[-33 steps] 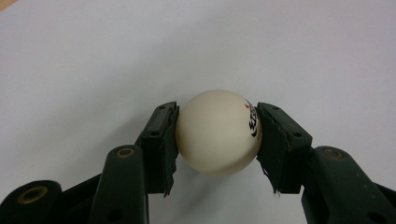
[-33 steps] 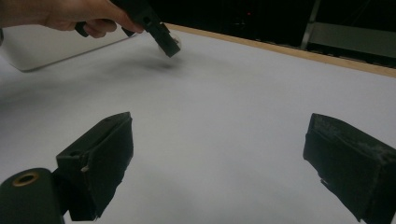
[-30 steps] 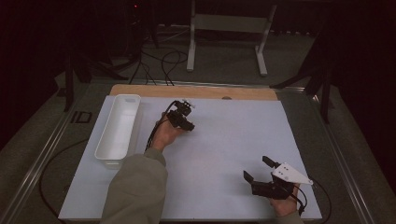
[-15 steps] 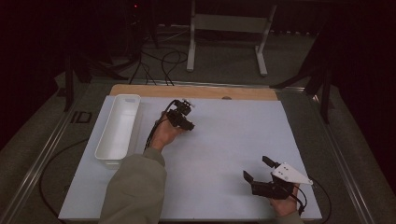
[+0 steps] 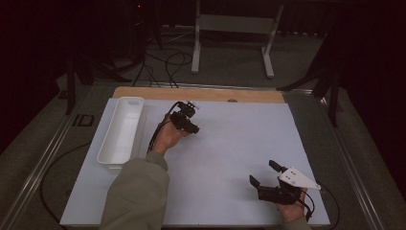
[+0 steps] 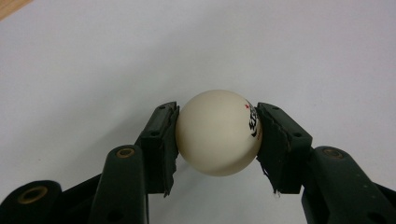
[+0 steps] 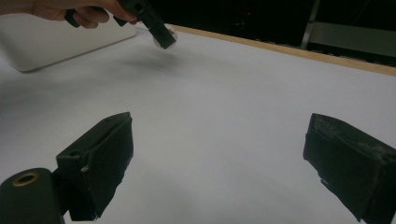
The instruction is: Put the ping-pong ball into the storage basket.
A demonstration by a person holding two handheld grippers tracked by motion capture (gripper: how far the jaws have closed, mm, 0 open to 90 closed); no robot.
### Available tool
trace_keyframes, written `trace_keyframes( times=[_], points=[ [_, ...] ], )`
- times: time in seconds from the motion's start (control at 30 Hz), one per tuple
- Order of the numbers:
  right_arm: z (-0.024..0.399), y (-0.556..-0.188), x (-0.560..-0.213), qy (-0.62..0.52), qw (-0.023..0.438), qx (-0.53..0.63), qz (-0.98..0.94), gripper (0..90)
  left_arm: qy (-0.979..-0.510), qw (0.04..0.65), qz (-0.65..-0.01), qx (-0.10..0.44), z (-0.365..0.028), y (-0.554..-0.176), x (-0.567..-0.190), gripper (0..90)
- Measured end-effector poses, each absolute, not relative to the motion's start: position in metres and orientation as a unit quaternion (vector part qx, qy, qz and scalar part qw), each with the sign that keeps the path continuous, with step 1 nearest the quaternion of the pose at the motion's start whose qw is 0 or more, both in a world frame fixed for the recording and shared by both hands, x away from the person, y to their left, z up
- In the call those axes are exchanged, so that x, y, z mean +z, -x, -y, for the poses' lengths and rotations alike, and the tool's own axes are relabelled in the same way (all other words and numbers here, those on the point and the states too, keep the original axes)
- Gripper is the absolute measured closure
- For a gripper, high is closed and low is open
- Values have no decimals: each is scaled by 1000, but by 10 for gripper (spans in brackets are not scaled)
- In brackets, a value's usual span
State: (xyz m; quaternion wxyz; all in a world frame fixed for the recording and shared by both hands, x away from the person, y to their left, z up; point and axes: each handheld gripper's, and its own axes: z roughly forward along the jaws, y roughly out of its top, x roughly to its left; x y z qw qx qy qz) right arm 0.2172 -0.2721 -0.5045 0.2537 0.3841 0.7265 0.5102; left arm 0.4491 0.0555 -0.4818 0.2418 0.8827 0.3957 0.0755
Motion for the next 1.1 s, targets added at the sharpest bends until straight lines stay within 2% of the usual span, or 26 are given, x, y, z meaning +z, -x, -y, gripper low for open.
trace_keyframes(
  times=[1.1],
  points=[
    [272, -217, -504, -384, 254, 510, -726, 84, -895, 241, -368, 79, -51, -438, -439, 517]
  ],
)
